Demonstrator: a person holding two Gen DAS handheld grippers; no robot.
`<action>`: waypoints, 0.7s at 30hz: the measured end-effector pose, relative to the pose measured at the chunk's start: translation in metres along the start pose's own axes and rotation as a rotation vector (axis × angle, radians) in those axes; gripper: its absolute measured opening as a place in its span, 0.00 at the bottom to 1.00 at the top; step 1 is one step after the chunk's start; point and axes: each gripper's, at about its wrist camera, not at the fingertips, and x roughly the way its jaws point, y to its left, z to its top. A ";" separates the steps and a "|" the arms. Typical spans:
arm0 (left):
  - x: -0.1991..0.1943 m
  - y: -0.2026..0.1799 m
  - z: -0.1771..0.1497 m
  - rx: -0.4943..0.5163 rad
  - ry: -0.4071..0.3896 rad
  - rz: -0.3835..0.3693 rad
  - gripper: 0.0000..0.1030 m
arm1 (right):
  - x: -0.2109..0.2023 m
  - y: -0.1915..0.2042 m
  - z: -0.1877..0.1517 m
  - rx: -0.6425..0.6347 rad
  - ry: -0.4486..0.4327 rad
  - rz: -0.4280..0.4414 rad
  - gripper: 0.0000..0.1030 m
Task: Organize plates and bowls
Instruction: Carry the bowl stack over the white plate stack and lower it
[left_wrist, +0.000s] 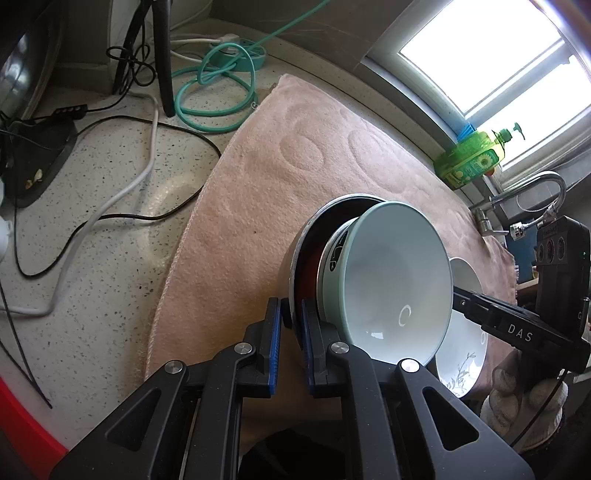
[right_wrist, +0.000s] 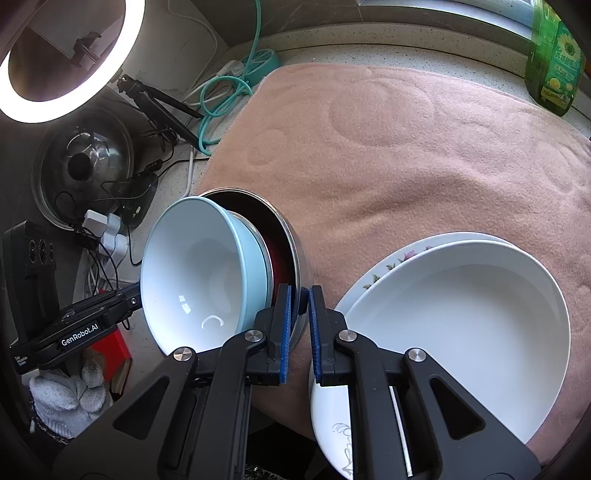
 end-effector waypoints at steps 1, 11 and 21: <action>0.000 0.000 0.000 0.002 0.000 0.003 0.09 | 0.000 0.001 0.000 -0.006 -0.001 -0.005 0.09; -0.003 -0.002 0.000 0.000 -0.002 0.009 0.09 | -0.004 0.003 -0.001 -0.025 -0.006 -0.010 0.09; -0.018 -0.015 0.006 0.020 -0.032 0.010 0.09 | -0.030 0.003 0.003 -0.017 -0.045 0.009 0.09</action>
